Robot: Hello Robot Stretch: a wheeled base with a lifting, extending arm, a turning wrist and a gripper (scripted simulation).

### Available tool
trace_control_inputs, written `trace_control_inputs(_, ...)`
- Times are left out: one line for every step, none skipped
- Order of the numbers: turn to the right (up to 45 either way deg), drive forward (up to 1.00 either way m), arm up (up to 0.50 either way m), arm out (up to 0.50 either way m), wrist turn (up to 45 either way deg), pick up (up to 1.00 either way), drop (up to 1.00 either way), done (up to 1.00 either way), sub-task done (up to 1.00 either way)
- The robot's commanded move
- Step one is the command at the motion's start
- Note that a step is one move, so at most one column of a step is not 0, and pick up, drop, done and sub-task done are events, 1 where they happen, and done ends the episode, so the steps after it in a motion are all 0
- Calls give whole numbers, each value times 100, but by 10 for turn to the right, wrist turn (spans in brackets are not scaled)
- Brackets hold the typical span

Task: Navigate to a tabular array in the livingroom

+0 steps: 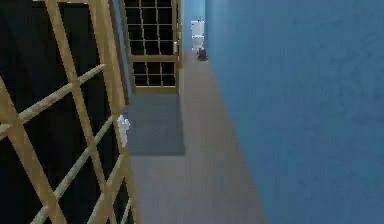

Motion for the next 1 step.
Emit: trace_control_inputs(0, 100, 0, 0, 0, 0, 0, 0, 0)
